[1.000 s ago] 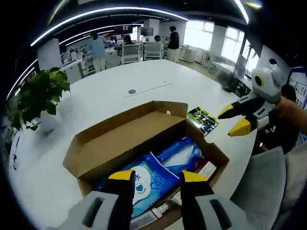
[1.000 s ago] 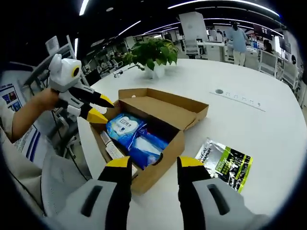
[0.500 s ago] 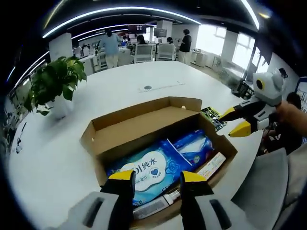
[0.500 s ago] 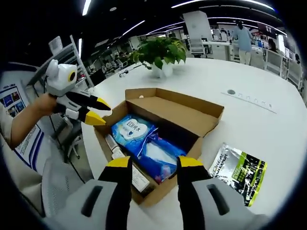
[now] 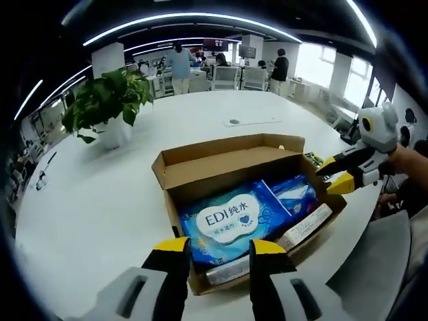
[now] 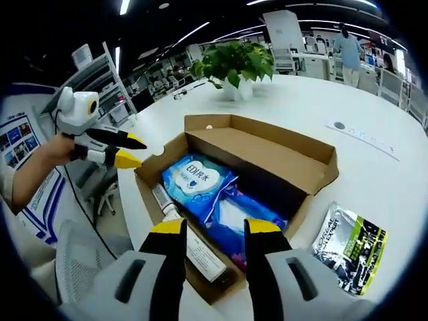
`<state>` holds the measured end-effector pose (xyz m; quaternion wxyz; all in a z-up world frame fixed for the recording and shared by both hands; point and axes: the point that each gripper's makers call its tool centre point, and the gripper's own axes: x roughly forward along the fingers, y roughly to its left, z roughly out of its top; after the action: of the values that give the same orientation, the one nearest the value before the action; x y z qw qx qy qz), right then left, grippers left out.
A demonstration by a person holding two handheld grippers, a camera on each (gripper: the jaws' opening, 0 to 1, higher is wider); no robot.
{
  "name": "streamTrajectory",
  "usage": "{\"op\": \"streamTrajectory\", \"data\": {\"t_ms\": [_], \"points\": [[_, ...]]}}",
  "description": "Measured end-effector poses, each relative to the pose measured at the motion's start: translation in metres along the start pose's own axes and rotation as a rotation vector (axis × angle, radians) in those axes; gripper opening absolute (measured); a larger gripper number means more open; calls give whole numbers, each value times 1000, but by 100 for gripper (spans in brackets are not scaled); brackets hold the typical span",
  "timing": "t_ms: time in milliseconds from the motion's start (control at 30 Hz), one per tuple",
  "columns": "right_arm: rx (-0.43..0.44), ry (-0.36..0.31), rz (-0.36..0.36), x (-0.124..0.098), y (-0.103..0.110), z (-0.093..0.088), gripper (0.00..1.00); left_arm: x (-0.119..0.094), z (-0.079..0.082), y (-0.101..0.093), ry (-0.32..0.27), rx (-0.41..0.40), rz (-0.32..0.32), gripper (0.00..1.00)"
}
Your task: Operate the shoe box by opening the lid, removing the specified soft item, and placing it in the target area until the item is outside and the box remains undamaged.
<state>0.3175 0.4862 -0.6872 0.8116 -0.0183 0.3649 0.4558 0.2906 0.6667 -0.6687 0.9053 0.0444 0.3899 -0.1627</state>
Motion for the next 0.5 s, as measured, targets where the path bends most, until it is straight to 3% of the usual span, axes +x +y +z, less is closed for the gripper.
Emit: {"op": "streamTrajectory", "data": {"t_ms": [333,500], "points": [[-11,41,33,26,17,-6,29,-3,-31,20,8,-66,57,27],[-23,66,43,39,23,-10,28,1,-39,24,6,-106,61,24]]}}
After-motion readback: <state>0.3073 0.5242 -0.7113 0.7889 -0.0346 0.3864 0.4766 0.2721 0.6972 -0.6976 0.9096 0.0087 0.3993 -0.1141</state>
